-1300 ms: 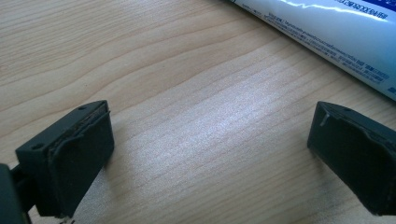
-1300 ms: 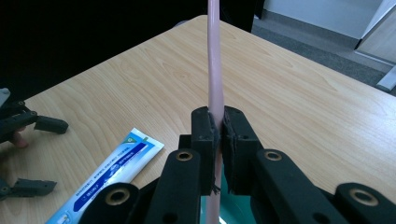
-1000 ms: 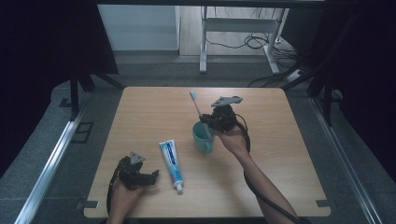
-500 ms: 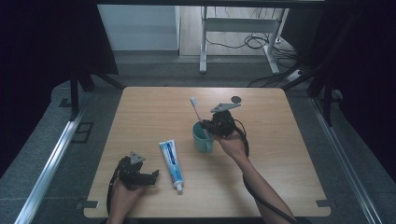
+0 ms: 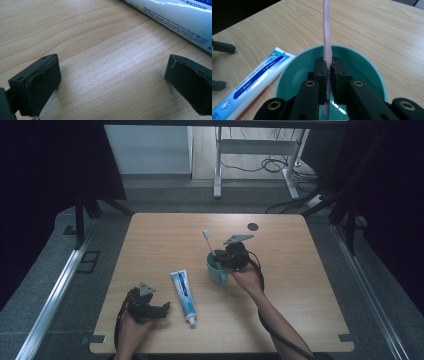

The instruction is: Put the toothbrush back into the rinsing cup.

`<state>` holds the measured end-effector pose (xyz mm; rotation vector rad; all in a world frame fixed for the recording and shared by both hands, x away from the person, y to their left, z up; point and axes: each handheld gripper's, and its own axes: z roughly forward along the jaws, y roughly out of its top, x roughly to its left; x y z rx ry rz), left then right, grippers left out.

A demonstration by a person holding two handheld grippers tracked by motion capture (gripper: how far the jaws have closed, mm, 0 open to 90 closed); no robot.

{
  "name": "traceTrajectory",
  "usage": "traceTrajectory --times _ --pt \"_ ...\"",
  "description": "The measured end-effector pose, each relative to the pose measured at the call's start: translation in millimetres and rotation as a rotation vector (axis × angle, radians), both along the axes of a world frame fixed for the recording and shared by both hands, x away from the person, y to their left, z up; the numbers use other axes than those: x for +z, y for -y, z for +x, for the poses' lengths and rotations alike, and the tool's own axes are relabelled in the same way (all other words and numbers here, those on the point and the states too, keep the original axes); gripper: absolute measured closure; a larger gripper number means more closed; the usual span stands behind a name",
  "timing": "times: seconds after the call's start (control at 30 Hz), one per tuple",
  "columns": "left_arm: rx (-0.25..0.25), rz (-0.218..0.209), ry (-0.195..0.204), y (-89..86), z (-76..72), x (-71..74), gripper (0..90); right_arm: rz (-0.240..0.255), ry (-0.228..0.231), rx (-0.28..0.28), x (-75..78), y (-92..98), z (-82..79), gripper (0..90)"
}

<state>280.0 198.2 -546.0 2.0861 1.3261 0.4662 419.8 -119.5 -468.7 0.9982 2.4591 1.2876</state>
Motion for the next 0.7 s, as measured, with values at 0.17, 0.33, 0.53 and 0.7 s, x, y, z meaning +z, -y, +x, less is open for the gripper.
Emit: traceTrajectory --times 0.17,0.33,0.53,0.7 --pt "0.001 -0.001 0.001 0.1 0.0 -0.1 0.5 -0.008 -0.009 -0.005 -4.3 -0.7 0.9 82.7" --pt "0.001 -0.001 0.001 0.1 0.0 -0.1 0.5 -0.01 -0.016 -0.002 -7.0 -1.0 1.7 82.5" --pt "0.001 -0.001 0.001 0.1 0.0 -0.1 0.5 -0.014 -0.029 -0.002 -7.3 -0.6 2.4 81.2" --pt "0.001 -0.001 0.001 0.1 0.0 -0.1 0.5 -0.015 -0.032 -0.002 -8.1 0.4 2.6 79.9"
